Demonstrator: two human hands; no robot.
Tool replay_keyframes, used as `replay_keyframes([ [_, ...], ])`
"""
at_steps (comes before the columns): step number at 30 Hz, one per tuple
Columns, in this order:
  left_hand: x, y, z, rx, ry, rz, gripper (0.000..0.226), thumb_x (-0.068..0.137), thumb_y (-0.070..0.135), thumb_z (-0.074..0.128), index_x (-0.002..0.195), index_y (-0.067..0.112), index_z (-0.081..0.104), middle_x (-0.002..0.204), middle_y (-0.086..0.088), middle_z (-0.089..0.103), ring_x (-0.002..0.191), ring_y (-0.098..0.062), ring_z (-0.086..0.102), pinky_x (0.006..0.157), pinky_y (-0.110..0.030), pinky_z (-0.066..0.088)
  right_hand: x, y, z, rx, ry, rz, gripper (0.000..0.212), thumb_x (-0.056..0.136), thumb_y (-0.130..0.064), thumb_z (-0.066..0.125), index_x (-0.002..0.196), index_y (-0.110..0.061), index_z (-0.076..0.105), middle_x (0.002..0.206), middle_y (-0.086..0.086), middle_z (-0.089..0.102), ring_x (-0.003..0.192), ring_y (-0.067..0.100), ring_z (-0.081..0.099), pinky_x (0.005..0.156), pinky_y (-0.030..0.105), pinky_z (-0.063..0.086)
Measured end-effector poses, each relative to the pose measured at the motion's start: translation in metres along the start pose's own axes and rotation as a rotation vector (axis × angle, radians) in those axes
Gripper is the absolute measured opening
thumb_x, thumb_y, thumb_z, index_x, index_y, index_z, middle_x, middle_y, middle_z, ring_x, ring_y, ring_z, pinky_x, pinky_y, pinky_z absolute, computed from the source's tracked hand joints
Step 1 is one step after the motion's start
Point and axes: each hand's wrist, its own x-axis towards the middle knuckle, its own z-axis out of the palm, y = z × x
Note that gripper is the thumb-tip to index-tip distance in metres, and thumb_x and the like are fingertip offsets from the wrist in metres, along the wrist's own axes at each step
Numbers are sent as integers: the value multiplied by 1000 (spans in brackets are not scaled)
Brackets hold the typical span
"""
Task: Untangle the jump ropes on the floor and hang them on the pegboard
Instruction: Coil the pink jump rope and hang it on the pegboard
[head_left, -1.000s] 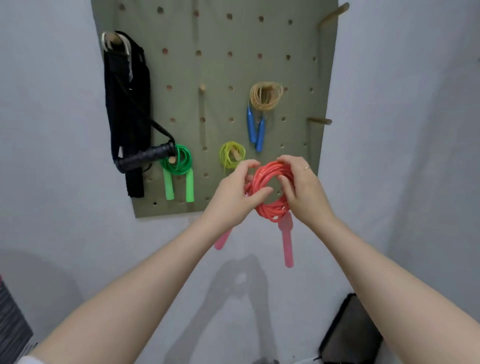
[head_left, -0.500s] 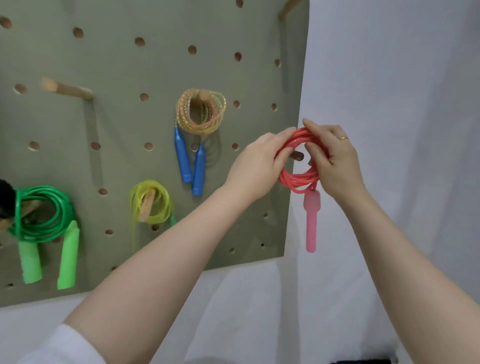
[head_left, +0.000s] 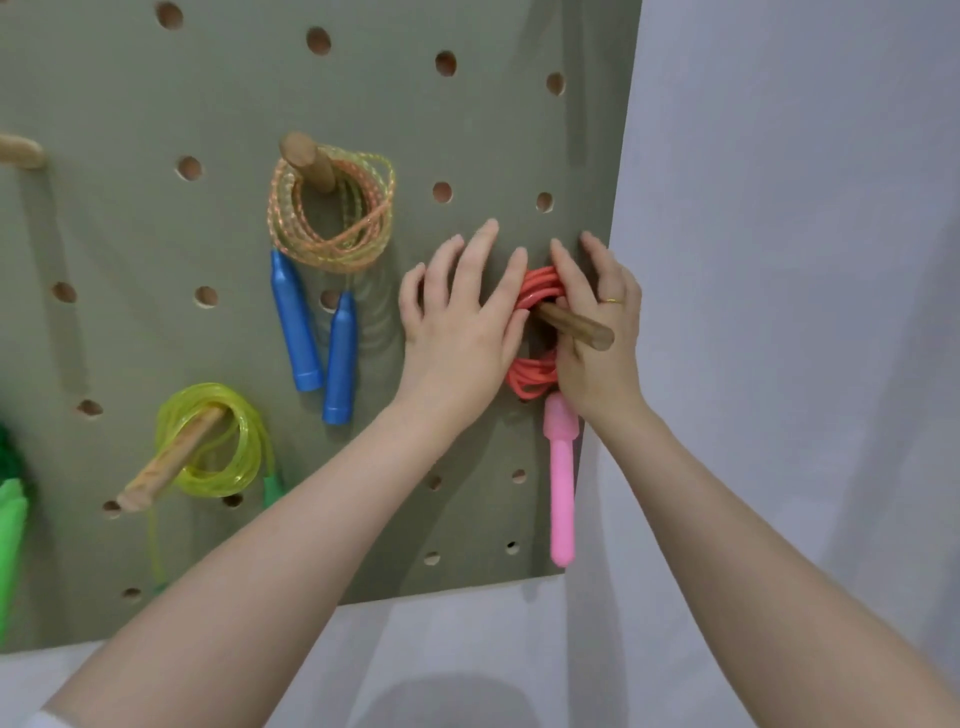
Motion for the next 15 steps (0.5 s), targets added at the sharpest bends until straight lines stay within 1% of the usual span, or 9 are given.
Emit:
replay_keyframes([
  [3,0,4,-5,72,-147,-27,49,92,35,35,136,17,47,145,-10,42,132,-36,40,106,-54,28,3,1,-7,-74,-93,-20,65,86,-42,19,146,-19,31,155,10,22,139,33,20,115,37,15],
  [5,-3,5,-15,-4,-258,-45,57,94,39,28,147,17,28,155,-6,24,142,-30,21,114,-49,13,-2,0,-14,-68,-126,-16,70,85,-43,19,149,-13,20,157,12,16,143,29,16,116,36,11],
  [6,-6,4,-20,-74,-300,-69,61,95,41,28,150,17,16,158,-4,13,145,-26,10,116,-44,5,-9,-3,-18,-36,-104,-3,71,86,-42,22,149,-9,15,157,14,13,144,25,13,117,35,9],
  [7,-12,2,-26,-157,-332,-96,64,96,43,30,150,18,8,159,-3,5,146,-23,3,116,-41,2,-19,-7,-22,6,-58,14,70,88,-38,26,148,-6,13,157,15,10,144,20,9,118,32,7],
  [8,-20,0,-35,-233,-343,-107,67,95,46,31,150,19,5,159,-3,3,146,-22,3,116,-39,4,-30,-11,-26,55,3,35,66,91,-32,31,148,-3,13,157,15,9,143,13,7,118,28,6],
  [10,-37,-4,-58,-329,-337,-86,71,90,50,30,150,18,13,158,-6,10,144,-25,13,115,-39,15,-58,-22,-30,149,117,82,62,93,-18,40,147,0,15,157,15,10,140,5,5,117,19,5],
  [12,-55,-9,-80,-359,-355,-42,69,86,46,32,147,14,27,155,-10,21,139,-29,26,111,-42,26,-85,-43,-31,211,183,116,61,91,-11,45,145,1,20,155,15,13,139,6,9,115,15,6],
  [14,-75,-19,-101,-344,-372,8,62,84,37,39,139,10,40,149,-14,32,131,-34,37,103,-45,37,-111,-70,-28,254,240,126,55,88,-10,44,141,0,30,149,10,20,136,7,16,114,16,12],
  [15,-86,-25,-113,-335,-384,18,58,83,34,41,134,8,46,147,-15,36,127,-35,41,98,-46,42,-122,-86,-26,266,263,102,51,86,-10,43,136,0,37,143,7,25,133,9,22,114,21,16],
])
